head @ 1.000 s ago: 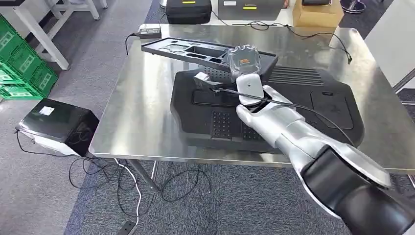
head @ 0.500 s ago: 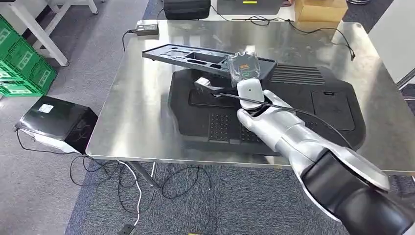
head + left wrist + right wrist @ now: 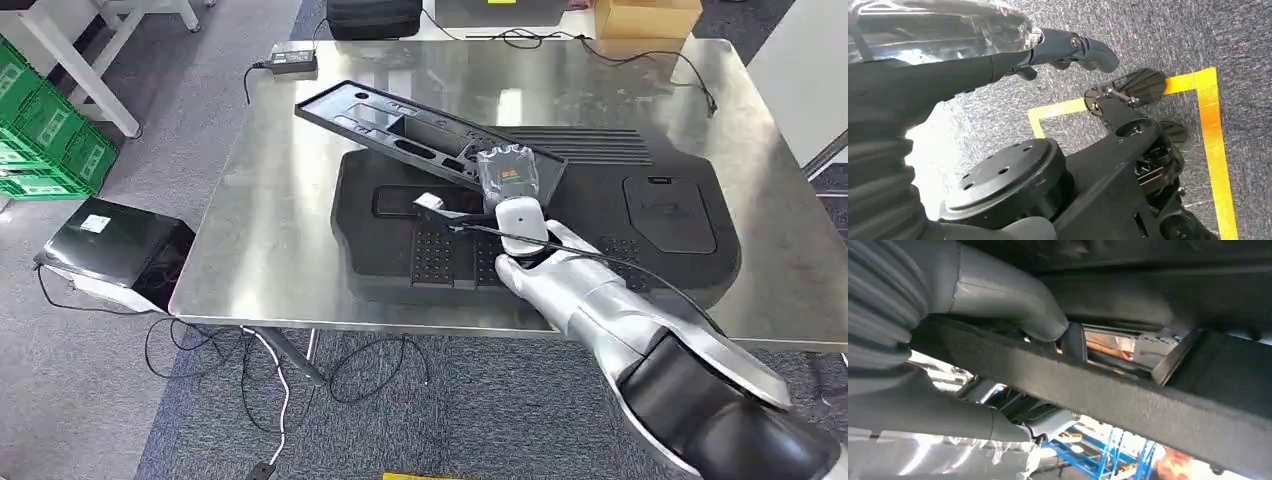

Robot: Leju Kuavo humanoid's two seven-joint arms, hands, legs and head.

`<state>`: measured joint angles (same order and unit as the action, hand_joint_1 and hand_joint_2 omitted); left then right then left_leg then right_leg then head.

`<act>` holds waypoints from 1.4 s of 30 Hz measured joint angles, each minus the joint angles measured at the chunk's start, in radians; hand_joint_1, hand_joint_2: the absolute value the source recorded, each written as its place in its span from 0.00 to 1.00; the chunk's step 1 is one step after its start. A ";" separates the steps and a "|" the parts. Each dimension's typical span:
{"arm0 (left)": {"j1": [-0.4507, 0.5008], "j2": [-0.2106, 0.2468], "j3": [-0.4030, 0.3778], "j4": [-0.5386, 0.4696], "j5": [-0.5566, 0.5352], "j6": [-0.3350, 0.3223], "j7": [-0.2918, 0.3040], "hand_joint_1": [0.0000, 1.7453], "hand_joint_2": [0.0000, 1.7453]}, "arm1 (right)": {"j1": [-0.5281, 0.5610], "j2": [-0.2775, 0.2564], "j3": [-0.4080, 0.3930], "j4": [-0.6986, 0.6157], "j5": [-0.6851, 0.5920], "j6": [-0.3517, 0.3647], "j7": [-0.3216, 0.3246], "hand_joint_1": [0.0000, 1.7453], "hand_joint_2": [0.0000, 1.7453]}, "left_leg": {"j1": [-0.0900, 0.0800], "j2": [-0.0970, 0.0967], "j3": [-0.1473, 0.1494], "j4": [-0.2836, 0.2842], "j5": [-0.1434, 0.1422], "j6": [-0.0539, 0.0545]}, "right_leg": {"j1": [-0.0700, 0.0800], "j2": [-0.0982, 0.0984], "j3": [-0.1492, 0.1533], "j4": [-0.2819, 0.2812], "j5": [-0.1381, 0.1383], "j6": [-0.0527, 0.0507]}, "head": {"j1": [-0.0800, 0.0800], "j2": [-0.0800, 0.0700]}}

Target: Take the parts from the cabinet and place them on the table.

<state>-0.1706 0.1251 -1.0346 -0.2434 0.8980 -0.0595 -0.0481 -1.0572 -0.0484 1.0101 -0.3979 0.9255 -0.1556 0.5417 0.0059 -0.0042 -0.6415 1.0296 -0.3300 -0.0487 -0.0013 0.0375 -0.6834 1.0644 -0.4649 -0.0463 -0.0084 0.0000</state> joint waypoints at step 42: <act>-0.004 0.000 0.000 0.000 -0.014 -0.046 -0.003 0.00 1.00 | -0.113 0.011 -0.002 -0.002 -0.001 -0.068 -0.023 0.00 0.00 | 0.001 0.001 0.001 0.009 0.012 0.000 | 0.002 -0.004 0.011 0.000 0.015 -0.012 | -0.006 0.000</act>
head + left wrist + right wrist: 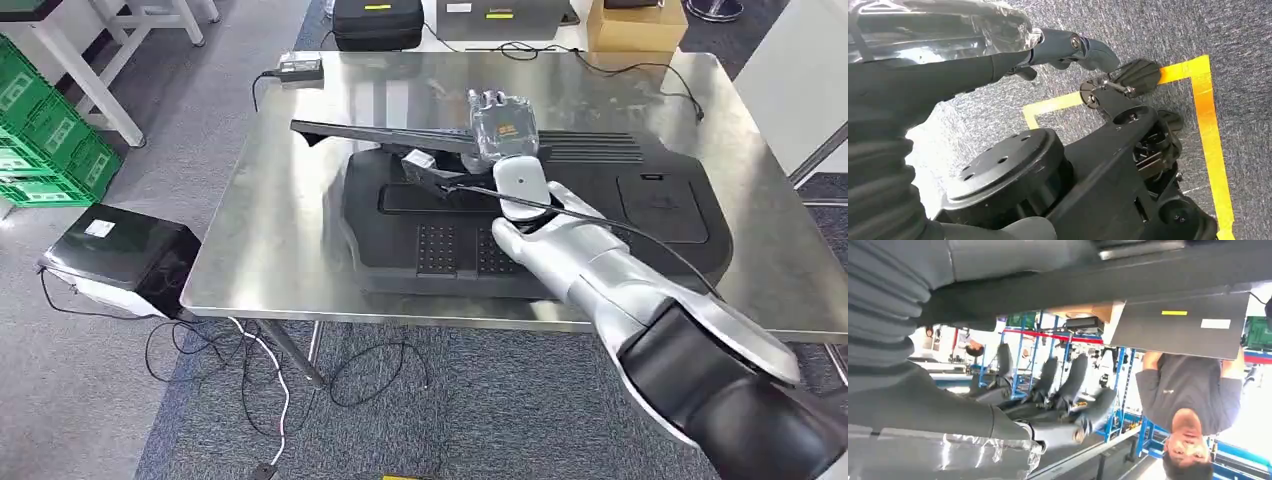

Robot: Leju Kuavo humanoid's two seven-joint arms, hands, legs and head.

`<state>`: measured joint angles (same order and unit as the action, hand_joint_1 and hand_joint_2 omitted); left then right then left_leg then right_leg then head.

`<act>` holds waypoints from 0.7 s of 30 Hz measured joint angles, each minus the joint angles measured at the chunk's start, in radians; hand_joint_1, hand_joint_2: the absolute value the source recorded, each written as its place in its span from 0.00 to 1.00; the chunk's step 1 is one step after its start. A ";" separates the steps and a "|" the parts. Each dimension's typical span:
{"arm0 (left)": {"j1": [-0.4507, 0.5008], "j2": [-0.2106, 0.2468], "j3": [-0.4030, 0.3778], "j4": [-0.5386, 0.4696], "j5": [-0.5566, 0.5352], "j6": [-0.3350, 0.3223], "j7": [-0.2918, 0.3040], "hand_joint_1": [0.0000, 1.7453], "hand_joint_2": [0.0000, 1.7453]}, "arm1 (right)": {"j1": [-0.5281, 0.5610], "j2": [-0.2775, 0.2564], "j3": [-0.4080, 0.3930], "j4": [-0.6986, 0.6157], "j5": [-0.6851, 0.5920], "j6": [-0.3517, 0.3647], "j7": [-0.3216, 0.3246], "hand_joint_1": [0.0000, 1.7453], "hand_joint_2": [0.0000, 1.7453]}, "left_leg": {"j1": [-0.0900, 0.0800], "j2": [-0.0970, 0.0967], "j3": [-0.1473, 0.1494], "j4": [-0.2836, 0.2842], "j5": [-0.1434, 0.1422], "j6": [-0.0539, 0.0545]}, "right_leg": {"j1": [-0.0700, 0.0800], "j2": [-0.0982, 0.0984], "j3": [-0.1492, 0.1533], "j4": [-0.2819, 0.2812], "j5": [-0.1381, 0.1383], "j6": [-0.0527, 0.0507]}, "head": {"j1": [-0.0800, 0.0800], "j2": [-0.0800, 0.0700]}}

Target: Take the parts from the cabinet and place them on the table.

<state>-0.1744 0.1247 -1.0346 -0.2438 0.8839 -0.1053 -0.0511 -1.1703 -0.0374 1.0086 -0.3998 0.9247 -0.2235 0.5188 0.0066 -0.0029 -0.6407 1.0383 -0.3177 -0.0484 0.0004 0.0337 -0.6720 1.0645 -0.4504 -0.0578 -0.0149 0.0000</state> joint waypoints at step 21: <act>-0.003 0.000 0.000 0.000 0.000 0.013 0.019 0.00 0.00 | -0.004 -0.001 -0.030 -0.003 -0.095 -0.010 -0.069 0.00 0.00 | 0.000 0.000 0.001 0.003 -0.002 0.002 | 0.000 0.000 0.003 0.000 0.000 0.003 | 0.001 0.000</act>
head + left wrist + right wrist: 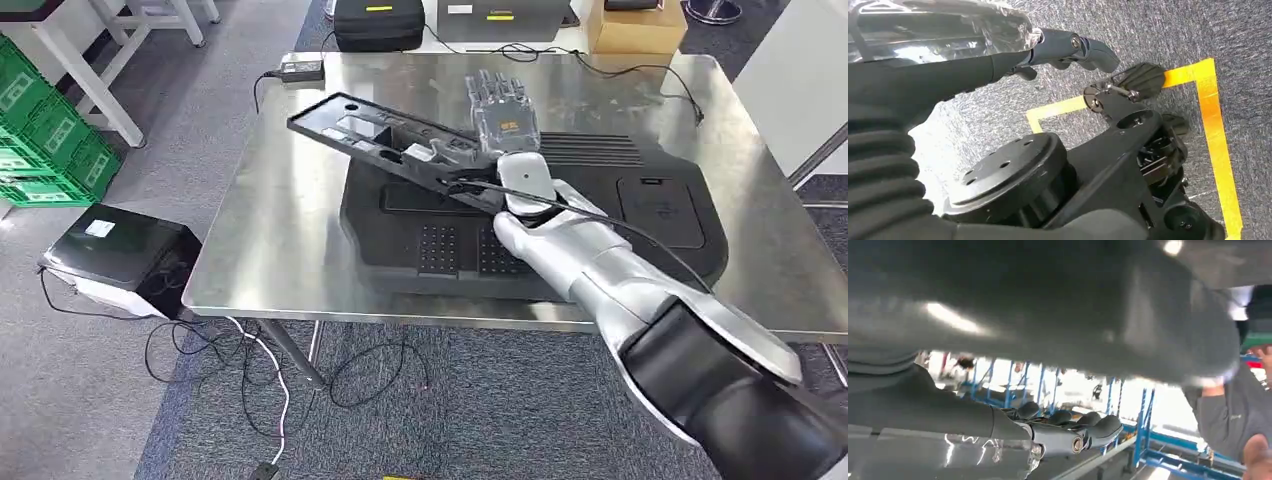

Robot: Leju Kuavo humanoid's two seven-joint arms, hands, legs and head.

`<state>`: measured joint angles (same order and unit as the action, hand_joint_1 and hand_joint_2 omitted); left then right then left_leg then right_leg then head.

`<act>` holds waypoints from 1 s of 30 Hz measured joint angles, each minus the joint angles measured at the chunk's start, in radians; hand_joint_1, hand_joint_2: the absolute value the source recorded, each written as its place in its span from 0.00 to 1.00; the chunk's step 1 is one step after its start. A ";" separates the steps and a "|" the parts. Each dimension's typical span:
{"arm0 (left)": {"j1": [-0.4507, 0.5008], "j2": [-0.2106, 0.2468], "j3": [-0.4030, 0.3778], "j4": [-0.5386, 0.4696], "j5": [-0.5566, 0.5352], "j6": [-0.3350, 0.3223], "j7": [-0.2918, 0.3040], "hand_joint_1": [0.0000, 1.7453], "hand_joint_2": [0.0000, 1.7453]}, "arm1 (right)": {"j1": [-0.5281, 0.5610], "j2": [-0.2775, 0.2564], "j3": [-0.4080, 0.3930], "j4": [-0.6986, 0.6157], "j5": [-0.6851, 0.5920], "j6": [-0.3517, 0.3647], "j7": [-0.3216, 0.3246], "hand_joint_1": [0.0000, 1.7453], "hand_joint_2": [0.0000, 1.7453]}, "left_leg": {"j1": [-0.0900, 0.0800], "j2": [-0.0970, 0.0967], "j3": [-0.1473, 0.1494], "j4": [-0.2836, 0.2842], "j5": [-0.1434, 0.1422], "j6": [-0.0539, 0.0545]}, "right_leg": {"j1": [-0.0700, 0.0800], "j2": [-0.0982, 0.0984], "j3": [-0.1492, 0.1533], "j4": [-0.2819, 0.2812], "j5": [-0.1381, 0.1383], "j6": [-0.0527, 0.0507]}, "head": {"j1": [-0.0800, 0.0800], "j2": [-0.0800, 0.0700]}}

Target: Take the parts from the cabinet and place them on the table.

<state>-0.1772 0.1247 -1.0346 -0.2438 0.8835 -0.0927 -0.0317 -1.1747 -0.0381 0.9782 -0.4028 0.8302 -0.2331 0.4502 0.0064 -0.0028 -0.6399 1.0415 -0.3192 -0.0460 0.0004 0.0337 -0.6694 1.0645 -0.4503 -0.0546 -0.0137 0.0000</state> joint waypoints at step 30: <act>0.032 0.000 0.002 0.000 0.042 0.045 -0.014 0.00 0.00 | 0.101 -0.076 -0.090 -0.251 -0.364 -0.072 -0.109 0.00 0.00 | -0.001 0.000 0.003 0.001 -0.002 0.003 | 0.000 0.000 0.004 0.000 -0.002 0.003 | 0.010 0.000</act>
<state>-0.1453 0.1247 -1.0327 -0.2438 0.9251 -0.0473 -0.0462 -1.0739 -0.1145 0.8877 -0.6536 0.4661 -0.3048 0.3414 0.0056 -0.0028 -0.6366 1.0426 -0.3217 -0.0427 0.0002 0.0336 -0.6658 1.0643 -0.4522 -0.0518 -0.0034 0.0000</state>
